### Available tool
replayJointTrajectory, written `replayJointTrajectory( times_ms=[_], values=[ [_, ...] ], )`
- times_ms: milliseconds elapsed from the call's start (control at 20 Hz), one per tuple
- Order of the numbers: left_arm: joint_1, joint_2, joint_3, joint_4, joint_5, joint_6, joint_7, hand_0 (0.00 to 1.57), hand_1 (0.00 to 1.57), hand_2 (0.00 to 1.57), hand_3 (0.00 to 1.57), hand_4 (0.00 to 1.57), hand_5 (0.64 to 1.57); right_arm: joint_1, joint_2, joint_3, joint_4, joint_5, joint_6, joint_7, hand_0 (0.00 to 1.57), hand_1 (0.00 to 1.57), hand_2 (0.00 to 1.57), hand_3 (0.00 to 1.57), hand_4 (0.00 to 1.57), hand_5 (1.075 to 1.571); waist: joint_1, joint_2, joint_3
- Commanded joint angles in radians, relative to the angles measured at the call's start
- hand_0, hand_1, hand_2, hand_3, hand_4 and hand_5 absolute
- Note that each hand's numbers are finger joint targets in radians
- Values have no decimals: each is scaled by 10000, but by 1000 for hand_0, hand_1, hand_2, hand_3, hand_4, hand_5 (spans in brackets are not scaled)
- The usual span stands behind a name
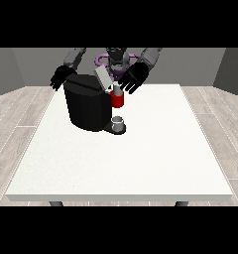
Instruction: Insert the coffee pod into the coffee machine and close the lid
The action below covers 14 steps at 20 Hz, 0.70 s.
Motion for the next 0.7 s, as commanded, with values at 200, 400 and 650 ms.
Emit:
replayJointTrajectory(
  times_ms=[200,400,650],
  values=[
    [-515,274,35,-24,-76,-470,-10,1190,1190,1269,1201,515,1571,-340,-277,-488,324,-232,87,-379,0,0,0,0,513,1571,166,324,3],
    [-24,319,142,228,-207,102,-290,1164,1164,1239,1182,492,1571,-5,-38,-90,-374,-146,39,-126,0,0,0,0,513,1571,-121,261,-2],
    [146,-118,84,348,-156,-198,-5,1236,1236,1279,1197,487,1571,253,34,-68,-190,-107,-77,71,0,0,0,0,448,1571,-7,-73,-2]
  ],
)
